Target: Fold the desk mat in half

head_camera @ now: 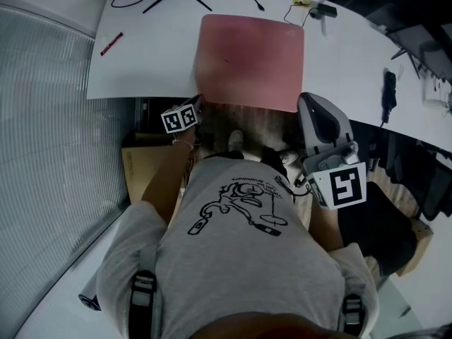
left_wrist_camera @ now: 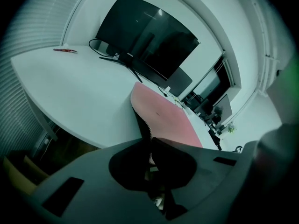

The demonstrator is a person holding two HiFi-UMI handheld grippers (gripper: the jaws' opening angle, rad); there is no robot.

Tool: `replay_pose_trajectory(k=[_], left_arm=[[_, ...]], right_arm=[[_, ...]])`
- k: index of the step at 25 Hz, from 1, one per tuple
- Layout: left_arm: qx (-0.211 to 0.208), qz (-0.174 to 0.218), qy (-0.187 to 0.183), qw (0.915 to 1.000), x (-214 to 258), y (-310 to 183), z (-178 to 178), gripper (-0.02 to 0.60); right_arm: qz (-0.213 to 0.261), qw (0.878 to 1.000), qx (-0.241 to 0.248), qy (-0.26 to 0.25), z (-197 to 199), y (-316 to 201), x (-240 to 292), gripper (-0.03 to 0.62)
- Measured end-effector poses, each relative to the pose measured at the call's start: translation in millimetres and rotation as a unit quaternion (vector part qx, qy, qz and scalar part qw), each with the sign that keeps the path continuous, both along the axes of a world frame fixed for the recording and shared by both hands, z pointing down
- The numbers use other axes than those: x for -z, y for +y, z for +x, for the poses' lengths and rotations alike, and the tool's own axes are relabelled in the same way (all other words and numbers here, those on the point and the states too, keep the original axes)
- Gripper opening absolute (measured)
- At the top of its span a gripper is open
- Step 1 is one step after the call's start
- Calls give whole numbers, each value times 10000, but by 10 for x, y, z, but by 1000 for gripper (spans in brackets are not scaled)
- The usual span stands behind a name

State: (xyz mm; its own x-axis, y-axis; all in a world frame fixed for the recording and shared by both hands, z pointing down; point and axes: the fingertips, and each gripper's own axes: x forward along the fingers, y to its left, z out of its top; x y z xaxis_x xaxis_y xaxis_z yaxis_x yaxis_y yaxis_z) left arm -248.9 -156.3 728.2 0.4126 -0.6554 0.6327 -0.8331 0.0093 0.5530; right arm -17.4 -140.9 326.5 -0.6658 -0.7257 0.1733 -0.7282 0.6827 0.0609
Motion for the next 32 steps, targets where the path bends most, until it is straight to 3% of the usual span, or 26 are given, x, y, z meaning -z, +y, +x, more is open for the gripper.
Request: replay_pose_trajectory(k=[9, 32], left_arm=[[-583, 288, -526, 9965, 182, -42, 189, 32], [-1414, 723, -936, 9829, 426, -111, 744, 32]], right_arm=[[-20, 10000, -44, -32, 55, -2, 6, 8], [21, 9999, -66, -127, 264, -14, 52, 8]])
